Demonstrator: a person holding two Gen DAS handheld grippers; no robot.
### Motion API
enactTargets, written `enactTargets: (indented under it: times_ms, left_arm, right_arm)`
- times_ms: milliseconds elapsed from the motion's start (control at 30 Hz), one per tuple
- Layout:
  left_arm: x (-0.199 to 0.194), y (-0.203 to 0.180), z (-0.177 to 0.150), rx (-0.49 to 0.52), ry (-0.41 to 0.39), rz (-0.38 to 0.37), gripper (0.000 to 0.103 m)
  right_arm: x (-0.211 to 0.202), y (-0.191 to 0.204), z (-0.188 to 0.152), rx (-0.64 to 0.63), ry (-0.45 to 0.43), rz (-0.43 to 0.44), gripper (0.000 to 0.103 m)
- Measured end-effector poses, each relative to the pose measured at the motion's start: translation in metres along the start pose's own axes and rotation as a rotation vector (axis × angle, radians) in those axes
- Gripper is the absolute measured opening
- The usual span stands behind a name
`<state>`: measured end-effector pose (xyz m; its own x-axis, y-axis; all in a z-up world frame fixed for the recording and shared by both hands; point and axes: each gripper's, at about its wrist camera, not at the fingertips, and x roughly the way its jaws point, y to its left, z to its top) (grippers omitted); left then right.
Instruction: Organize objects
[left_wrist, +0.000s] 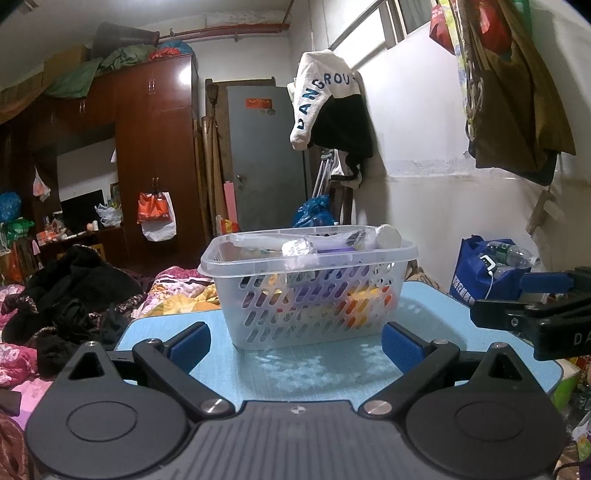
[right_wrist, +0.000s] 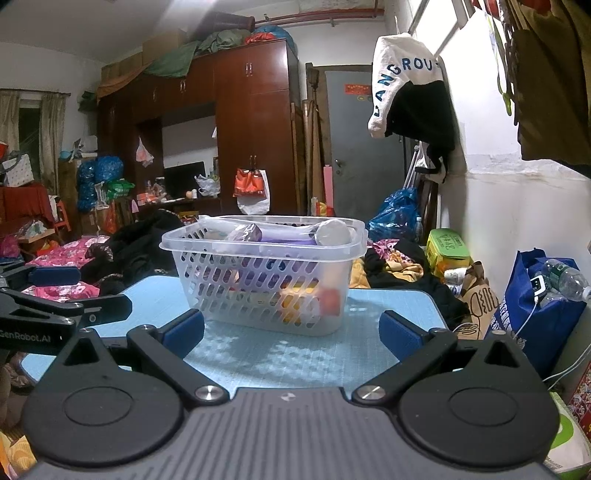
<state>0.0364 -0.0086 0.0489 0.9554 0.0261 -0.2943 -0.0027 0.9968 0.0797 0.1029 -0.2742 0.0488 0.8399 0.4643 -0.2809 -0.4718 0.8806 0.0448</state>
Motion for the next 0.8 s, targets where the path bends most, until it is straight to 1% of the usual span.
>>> enactTargets:
  times_ms: [800]
  left_arm:
    - [0.0033, -0.0028, -0.0017, -0.001, 0.013, -0.010, 0.100]
  right_arm:
    - [-0.0003, 0.0001, -0.0009, -0.002, 0.000, 0.001, 0.103]
